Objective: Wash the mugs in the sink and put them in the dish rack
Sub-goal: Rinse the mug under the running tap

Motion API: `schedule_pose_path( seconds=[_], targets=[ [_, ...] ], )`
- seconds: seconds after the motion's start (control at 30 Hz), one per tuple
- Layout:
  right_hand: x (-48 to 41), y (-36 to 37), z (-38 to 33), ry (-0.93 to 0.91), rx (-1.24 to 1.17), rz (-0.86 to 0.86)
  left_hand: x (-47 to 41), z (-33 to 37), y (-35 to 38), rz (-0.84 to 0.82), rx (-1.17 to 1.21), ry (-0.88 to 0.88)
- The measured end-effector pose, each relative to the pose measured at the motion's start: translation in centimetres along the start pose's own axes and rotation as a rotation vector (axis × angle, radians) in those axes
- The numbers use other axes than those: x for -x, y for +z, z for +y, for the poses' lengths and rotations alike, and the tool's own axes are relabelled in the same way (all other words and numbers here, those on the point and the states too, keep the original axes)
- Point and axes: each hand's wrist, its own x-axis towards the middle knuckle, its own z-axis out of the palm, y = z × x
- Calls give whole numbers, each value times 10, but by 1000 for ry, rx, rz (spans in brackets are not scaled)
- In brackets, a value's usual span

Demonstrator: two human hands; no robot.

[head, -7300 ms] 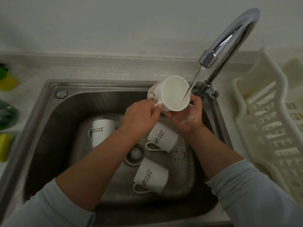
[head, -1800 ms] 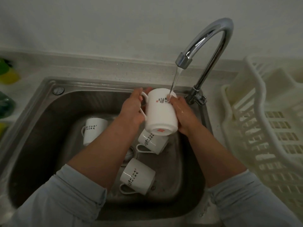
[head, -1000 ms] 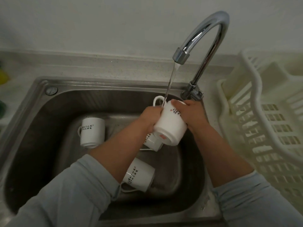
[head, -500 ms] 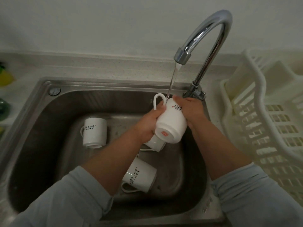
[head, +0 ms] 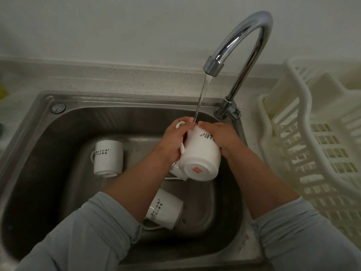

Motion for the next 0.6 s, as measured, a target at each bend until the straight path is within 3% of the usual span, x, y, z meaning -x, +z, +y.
schedule_pose_path(
  seconds=[0.13, 0.37, 0.6],
  targets=[
    [2, -4, 7, 51, -94, -39, -8, 9, 7, -11, 65, -73],
    [1, -8, 4, 220, -419, -72, 0, 18, 14, -119, -296, -6],
    [-5, -14, 11, 324, -447, -40, 28, 4, 0, -320, -429, -12]
  ],
)
